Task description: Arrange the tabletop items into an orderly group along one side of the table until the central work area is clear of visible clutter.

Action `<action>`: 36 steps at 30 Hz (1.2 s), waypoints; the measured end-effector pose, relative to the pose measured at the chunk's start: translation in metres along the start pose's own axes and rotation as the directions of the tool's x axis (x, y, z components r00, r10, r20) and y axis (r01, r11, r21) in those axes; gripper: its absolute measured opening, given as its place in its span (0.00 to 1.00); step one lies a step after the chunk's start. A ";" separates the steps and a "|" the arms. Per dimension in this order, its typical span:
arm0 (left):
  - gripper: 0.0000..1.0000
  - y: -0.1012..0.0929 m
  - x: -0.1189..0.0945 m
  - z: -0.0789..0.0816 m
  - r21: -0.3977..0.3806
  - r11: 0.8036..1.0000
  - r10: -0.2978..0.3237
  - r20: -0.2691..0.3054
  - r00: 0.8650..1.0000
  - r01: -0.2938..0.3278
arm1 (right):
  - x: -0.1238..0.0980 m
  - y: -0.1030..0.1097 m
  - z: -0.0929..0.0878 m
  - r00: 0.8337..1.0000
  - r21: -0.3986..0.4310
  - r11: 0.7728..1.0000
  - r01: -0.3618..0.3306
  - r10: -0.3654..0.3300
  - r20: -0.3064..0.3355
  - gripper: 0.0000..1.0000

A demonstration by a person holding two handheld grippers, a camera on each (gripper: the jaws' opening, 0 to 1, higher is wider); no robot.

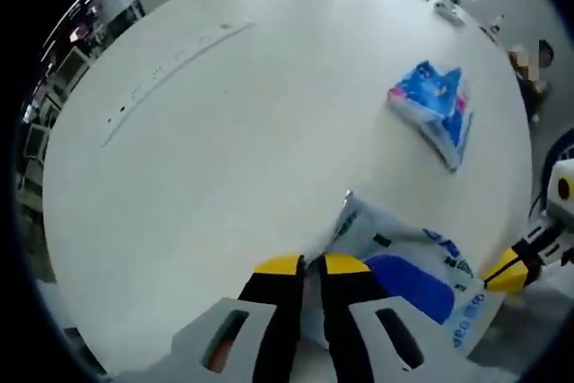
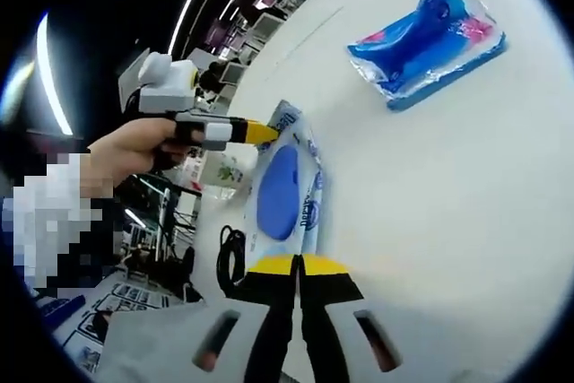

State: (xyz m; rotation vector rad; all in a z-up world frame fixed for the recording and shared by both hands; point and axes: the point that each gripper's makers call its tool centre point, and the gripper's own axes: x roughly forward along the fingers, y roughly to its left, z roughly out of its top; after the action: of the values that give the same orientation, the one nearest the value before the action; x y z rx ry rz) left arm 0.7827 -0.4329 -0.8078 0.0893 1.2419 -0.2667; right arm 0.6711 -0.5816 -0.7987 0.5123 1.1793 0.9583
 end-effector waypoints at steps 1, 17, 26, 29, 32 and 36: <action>0.01 -0.001 -0.001 -0.001 -0.013 1.000 -0.002 -0.002 1.000 0.002 | 0.001 -0.001 -0.001 1.000 -0.002 1.000 0.000 0.000 -0.006 0.00; 0.00 -0.009 -0.042 -0.002 -0.173 0.984 -0.042 0.022 0.999 0.045 | -0.017 0.018 0.018 0.998 0.065 0.996 -0.063 0.062 0.009 0.00; 0.00 -0.024 -0.070 -0.001 -0.253 0.960 -0.107 0.065 0.992 0.120 | -0.037 0.016 0.030 0.998 0.024 0.998 -0.050 0.049 0.043 0.00; 0.00 -0.029 -0.079 -0.002 -0.274 0.952 -0.117 0.086 0.989 0.137 | -0.044 0.010 0.041 0.997 0.015 0.999 -0.048 0.047 0.062 0.00; 0.00 -0.036 -0.089 -0.005 -0.301 0.941 -0.129 0.116 0.985 0.158 | -0.050 0.009 0.052 0.997 -0.017 0.999 -0.043 0.044 0.060 0.00; 0.00 -0.039 -0.099 -0.008 -0.365 0.910 -0.140 0.172 0.975 0.195 | -0.057 0.010 0.069 0.996 -0.060 0.997 -0.044 0.049 0.081 0.00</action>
State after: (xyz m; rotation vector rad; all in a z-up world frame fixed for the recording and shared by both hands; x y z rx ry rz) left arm 0.7357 -0.4540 -0.7140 -0.3699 1.1398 -0.1728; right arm 0.7279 -0.6154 -0.7373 0.5297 1.0668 0.9990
